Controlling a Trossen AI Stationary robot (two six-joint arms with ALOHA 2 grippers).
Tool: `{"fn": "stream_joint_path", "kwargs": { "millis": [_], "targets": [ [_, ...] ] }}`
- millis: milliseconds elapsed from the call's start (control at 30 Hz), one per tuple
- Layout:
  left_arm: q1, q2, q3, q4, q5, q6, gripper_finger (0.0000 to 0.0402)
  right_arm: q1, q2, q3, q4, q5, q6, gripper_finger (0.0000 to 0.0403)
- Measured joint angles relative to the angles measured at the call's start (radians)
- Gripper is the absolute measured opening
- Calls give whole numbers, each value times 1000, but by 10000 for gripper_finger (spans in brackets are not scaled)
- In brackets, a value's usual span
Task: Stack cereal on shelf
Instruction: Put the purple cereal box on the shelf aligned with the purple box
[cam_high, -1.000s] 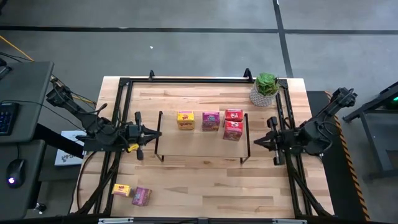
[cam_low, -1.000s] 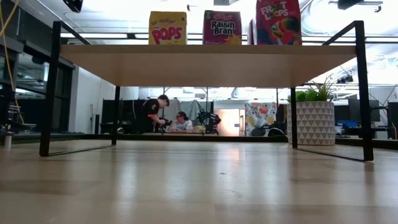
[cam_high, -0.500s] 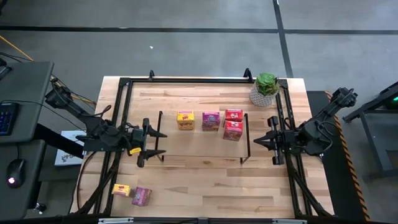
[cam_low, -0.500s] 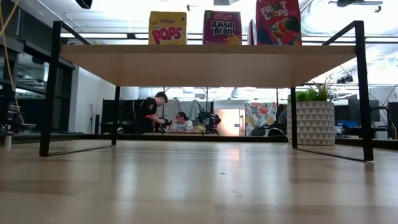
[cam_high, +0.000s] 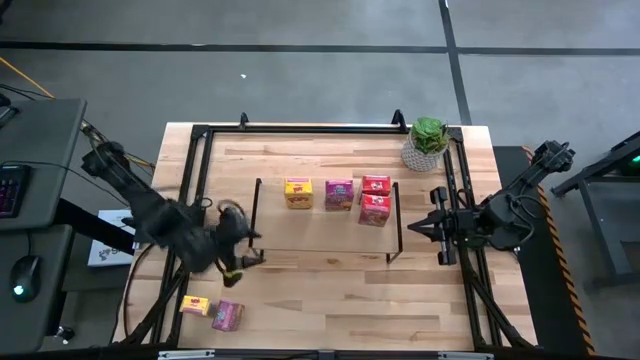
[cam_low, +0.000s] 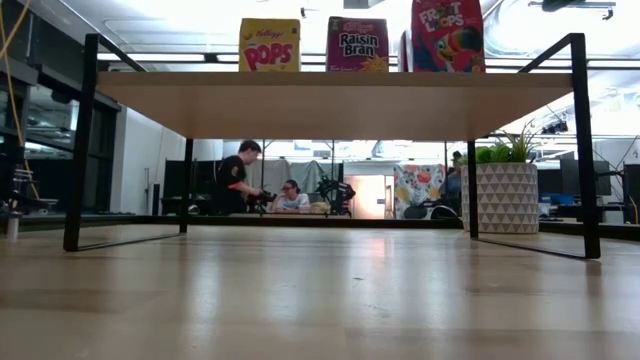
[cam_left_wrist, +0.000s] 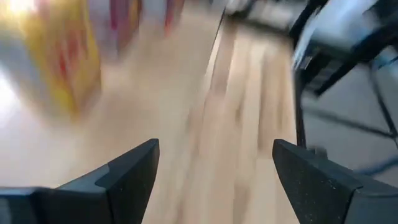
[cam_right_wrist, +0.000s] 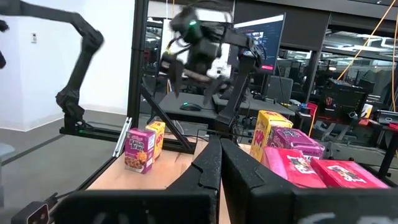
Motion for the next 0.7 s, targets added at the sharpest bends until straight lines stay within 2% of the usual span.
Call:
{"fn": "stream_joint_path", "kwargs": {
  "millis": [133,267,333,433,700],
  "targets": [
    [-63,178,110,-304,131,-443,305,0,0,0,-15,0,0,0],
    [-141,317,125,-377,254,-751,305,0,0,0,-19,8,0,0],
    [-173,371,125,-375,303,-861,305,0,0,0,-20,8,-1,0],
    [-217,422,125,-384,316,-981,305,0,0,0,-22,8,-2,0],
    [-307,433,125,-424,311,-1255,305,0,0,0,-34,8,1,0]
  ]
}}
